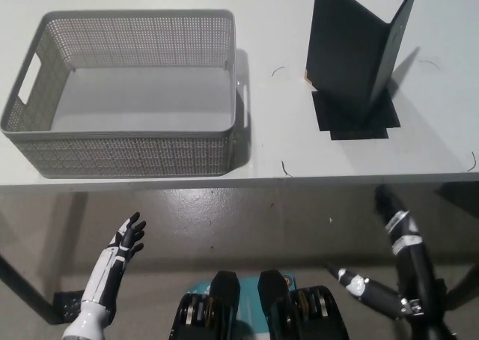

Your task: A notebook is kept standing on the table on the right hand side and a container is kept on the left hand side and the robot uses its right hand to grab the notebook and places it in the container

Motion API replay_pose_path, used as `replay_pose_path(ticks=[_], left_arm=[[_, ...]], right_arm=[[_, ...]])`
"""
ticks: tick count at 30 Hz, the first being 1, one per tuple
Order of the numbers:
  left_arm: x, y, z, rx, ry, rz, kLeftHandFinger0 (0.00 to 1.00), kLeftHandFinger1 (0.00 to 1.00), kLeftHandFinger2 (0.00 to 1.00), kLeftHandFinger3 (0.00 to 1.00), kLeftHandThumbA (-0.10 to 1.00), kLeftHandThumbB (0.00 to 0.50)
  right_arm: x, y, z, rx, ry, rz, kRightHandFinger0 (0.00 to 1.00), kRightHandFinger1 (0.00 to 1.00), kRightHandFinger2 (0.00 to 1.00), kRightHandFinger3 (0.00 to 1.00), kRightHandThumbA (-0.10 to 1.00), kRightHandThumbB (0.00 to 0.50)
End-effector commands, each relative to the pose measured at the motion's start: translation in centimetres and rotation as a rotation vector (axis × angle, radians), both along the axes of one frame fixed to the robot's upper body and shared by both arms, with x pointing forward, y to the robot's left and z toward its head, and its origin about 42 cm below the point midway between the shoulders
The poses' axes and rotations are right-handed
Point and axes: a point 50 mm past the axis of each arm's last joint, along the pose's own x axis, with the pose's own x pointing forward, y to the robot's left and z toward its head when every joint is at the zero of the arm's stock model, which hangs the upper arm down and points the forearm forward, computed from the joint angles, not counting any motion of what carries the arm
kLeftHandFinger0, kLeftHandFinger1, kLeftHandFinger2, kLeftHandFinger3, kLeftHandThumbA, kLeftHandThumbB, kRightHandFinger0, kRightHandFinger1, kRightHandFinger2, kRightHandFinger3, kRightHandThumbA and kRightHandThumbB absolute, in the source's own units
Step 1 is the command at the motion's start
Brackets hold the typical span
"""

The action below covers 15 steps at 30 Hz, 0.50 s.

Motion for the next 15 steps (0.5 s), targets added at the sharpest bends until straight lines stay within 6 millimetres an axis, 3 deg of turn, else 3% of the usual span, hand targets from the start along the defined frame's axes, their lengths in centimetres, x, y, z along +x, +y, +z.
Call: replay_pose_path(ticks=[1,6,10,13,15], left_arm=[[0.4,0.0,0.9,-0.001,-0.068,-0.028,1.00,1.00,1.00,1.00,1.00,0.103],[0.4,0.0,0.8,-0.017,-0.070,-0.039,1.00,1.00,1.00,1.00,1.00,0.112],[-0.7,-0.1,0.0,-0.018,-0.043,-0.028,1.00,1.00,1.00,1.00,1.00,0.112],[-1.1,0.0,-0.3,-0.001,-0.038,-0.022,1.00,1.00,1.00,1.00,1.00,0.114],[-1.3,-0.1,-0.5,-0.007,-0.035,-0.024,1.00,1.00,1.00,1.00,1.00,0.114]], right_arm=[[0.7,-0.6,6.3,-0.055,-0.253,-0.095,1.00,1.00,1.00,1.00,1.00,0.337],[4.5,-1.7,9.4,-0.038,-0.276,-0.153,1.00,1.00,1.00,1.00,1.00,0.393],[8.3,-2.7,10.3,-0.037,-0.231,-0.165,1.00,1.00,1.00,1.00,1.00,0.340],[12.4,-3.2,11.1,-0.002,-0.153,-0.219,1.00,1.00,1.00,1.00,1.00,0.420],[13.8,-3.5,11.3,0.003,-0.113,-0.219,1.00,1.00,1.00,1.00,1.00,0.430]])
